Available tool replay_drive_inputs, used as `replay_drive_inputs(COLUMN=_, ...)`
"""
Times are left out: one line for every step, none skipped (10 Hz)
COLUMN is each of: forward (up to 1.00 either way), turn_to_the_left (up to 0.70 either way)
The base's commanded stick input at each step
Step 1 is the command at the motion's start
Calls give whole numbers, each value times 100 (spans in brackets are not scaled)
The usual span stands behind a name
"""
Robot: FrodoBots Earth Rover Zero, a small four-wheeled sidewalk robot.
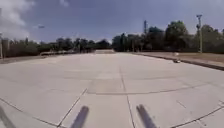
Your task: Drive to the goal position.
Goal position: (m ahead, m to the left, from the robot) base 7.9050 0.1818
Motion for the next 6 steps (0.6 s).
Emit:
replay_drive_inputs(forward=100, turn_to_the_left=1)
replay_drive_inputs(forward=100, turn_to_the_left=1)
replay_drive_inputs(forward=100, turn_to_the_left=1)
replay_drive_inputs(forward=100, turn_to_the_left=1)
replay_drive_inputs(forward=100, turn_to_the_left=1)
replay_drive_inputs(forward=100, turn_to_the_left=-39)
